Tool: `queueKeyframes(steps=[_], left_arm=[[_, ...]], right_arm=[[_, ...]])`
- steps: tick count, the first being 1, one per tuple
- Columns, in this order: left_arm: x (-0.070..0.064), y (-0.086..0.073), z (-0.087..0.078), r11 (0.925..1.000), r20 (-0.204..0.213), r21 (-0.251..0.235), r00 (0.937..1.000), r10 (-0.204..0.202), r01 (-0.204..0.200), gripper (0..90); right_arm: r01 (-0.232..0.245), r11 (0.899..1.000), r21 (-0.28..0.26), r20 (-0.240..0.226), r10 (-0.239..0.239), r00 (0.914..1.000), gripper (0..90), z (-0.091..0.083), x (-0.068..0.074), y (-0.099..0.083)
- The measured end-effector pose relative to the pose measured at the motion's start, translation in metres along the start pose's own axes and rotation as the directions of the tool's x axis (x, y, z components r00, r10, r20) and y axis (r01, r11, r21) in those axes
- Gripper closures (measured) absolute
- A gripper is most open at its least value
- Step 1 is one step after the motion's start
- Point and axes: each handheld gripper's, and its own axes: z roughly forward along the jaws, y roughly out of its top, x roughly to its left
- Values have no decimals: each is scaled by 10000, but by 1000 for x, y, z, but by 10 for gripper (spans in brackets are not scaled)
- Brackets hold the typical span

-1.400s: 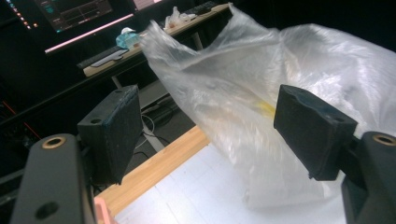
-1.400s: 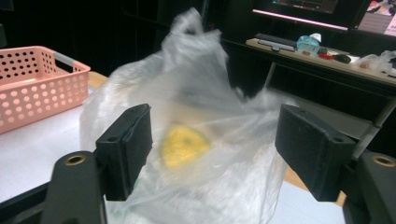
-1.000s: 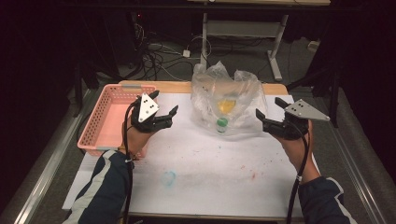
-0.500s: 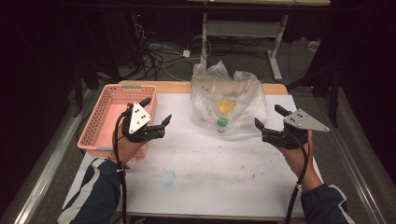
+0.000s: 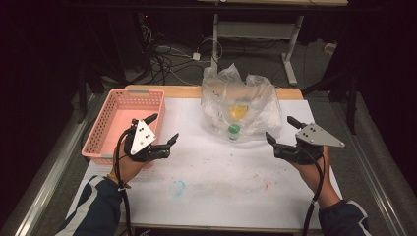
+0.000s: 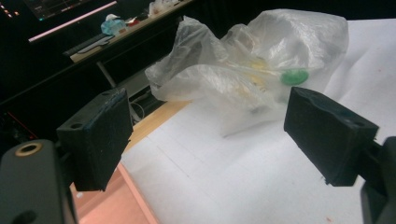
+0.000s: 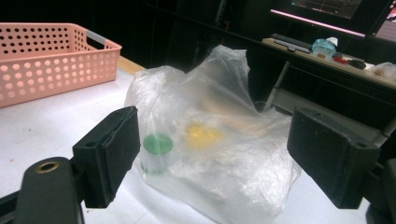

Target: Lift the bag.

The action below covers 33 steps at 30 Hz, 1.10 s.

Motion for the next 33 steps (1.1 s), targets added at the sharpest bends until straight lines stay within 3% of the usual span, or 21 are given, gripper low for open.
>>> queueKeyframes(steps=[11,33], left_arm=[[-11,-9,-8,9991,-97,136,9992,400,-399,153],[-25,-32,-20,9960,-10,513,9973,737,-736,153]], right_arm=[[138,9998,176,-274,-134,9995,174,-7,8,-10],[544,9985,33,-607,-541,9967,177,-26,21,-32]])
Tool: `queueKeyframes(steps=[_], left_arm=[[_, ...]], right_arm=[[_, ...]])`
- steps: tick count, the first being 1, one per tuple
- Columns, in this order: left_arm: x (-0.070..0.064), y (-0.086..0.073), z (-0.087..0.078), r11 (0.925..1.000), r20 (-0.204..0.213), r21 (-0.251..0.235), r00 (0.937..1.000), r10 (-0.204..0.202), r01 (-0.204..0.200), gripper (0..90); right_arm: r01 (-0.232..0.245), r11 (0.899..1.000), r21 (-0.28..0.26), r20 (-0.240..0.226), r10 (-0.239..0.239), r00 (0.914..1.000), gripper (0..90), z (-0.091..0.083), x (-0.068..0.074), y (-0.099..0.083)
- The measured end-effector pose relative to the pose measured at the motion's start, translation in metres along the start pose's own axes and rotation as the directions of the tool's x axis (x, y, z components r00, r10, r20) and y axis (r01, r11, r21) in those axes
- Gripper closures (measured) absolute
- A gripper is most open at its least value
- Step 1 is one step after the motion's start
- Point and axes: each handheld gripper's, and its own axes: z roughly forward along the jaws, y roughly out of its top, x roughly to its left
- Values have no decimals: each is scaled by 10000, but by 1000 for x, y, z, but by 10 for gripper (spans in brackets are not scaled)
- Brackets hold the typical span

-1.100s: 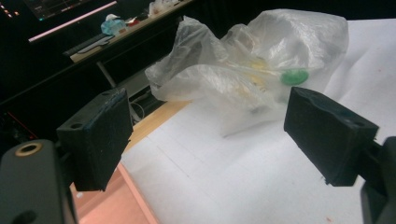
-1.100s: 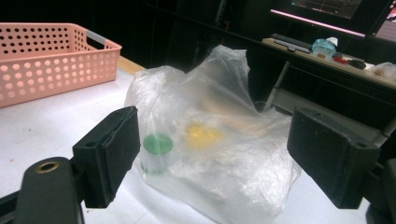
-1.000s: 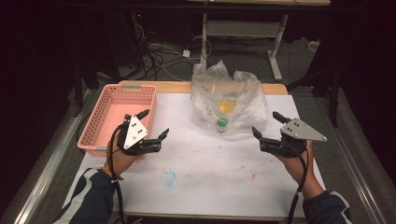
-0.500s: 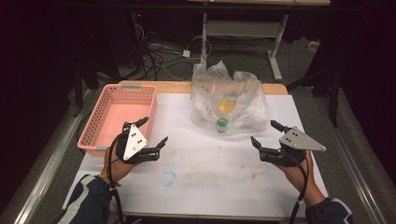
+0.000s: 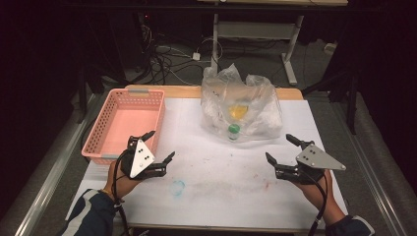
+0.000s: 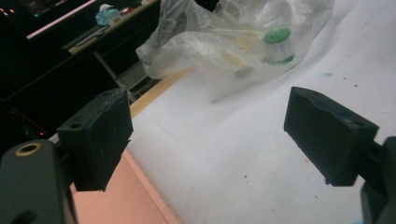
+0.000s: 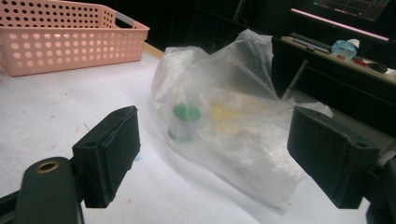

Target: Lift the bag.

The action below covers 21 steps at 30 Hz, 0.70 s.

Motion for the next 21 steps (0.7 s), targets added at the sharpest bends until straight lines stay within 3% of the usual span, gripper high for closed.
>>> queueKeyframes(steps=[8,21], left_arm=[[-4,-11,-2,9995,130,298,9999,88,-92,153],[-14,-30,-8,9967,359,808,9993,55,-84,152]], right_arm=[[287,9994,180,-141,-285,9995,180,-3,8,-13],[148,9981,598,-571,-114,9983,178,-6,21,-36]])
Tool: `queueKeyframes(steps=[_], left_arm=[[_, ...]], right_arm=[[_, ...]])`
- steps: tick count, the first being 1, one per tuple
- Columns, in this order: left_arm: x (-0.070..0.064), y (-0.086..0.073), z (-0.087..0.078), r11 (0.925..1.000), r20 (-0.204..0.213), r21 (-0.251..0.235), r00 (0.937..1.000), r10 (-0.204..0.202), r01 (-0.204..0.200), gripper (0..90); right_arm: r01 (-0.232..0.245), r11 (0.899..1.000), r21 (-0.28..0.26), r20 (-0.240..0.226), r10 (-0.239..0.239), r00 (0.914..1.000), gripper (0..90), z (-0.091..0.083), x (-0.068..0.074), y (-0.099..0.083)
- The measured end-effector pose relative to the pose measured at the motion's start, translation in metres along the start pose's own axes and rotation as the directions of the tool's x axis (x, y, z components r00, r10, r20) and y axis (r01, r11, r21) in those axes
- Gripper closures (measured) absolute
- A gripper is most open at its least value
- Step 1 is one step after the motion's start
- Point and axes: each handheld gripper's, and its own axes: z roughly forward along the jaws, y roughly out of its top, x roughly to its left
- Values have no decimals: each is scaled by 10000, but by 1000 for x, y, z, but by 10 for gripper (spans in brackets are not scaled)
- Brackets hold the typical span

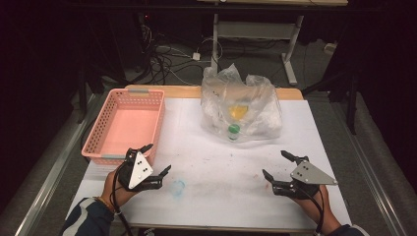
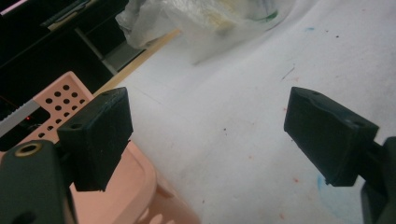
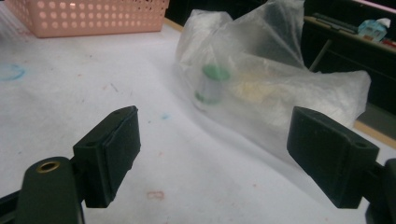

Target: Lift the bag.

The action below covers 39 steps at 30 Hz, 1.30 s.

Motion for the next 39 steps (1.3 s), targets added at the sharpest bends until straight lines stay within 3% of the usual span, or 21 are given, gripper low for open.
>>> queueKeyframes(steps=[9,15,39], left_arm=[[-7,-13,-7,9988,307,405,9991,-304,291,152],[-16,-21,-10,9966,557,795,9981,-246,201,152],[-16,-22,-12,9965,678,829,9976,-170,114,152]], right_arm=[[-238,9987,442,-296,251,9992,178,-2,9,-16],[-44,9974,715,-540,83,9985,178,-8,18,-23],[232,9976,659,-650,-189,9977,178,-7,23,-19]])
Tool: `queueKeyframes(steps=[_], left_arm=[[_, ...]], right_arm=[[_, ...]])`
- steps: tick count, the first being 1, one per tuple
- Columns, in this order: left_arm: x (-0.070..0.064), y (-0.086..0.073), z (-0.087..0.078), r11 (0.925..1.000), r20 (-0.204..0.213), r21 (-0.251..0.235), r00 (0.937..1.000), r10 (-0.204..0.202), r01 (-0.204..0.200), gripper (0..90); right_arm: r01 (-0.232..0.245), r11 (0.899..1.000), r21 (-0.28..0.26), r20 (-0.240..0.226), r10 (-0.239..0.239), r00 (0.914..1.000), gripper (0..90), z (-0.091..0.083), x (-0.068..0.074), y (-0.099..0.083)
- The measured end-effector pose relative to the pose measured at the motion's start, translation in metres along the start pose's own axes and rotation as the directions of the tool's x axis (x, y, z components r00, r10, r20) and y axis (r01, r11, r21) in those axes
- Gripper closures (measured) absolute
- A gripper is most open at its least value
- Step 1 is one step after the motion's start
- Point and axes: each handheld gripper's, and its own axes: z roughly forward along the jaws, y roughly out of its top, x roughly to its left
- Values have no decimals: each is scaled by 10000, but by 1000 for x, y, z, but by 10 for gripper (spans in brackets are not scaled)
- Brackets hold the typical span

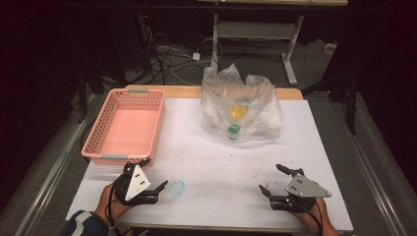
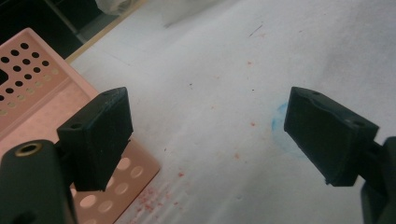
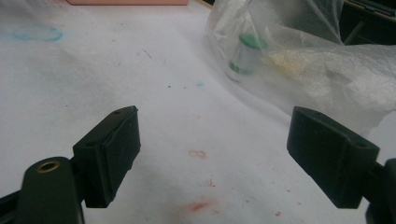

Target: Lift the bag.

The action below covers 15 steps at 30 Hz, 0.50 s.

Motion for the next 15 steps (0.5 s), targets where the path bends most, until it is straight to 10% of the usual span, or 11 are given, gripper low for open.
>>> queueKeyframes(steps=[15], left_arm=[[0,0,0,10000,37,26,10000,58,-58,152]], right_arm=[[52,10000,41,-54,-51,10000,177,1,1,1]])
